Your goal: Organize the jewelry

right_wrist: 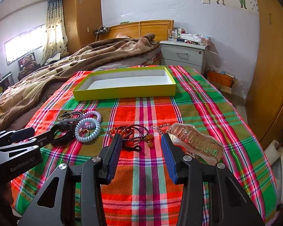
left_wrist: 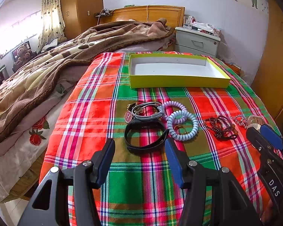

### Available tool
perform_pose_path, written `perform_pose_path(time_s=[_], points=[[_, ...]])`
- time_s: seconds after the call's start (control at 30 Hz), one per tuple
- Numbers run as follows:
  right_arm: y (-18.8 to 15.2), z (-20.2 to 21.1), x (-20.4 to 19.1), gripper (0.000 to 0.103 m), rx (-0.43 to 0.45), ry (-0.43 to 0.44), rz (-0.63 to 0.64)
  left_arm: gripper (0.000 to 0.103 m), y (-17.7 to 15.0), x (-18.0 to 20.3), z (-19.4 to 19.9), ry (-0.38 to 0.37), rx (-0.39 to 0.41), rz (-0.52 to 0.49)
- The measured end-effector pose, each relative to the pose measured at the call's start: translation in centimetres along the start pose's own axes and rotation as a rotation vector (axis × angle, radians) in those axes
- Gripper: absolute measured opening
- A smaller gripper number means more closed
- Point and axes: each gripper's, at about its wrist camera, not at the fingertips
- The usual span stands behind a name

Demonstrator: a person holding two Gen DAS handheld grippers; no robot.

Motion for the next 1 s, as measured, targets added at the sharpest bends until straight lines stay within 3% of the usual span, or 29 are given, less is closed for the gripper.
perform_pose_path(time_s=[0.77, 1.0], points=[[0.2, 0.3, 0.1, 0.044, 0.021, 0.008, 0.008, 0.056, 0.3, -0.1, -0.1, 0.003, 0.000, -0.004], [0.9, 1.2, 1.4, 0.044, 0.054, 0.047, 0.007, 0.057, 0.6, -0.8, -0.5, -0.036, -0.008, 0.011]])
Point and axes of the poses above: each gripper's, at about its wrist camera, not at the fingertips, and z roughly against the way its jaws point, x to its right, y to its top, and after that the axes turned 6 degrees about -z, right-handed
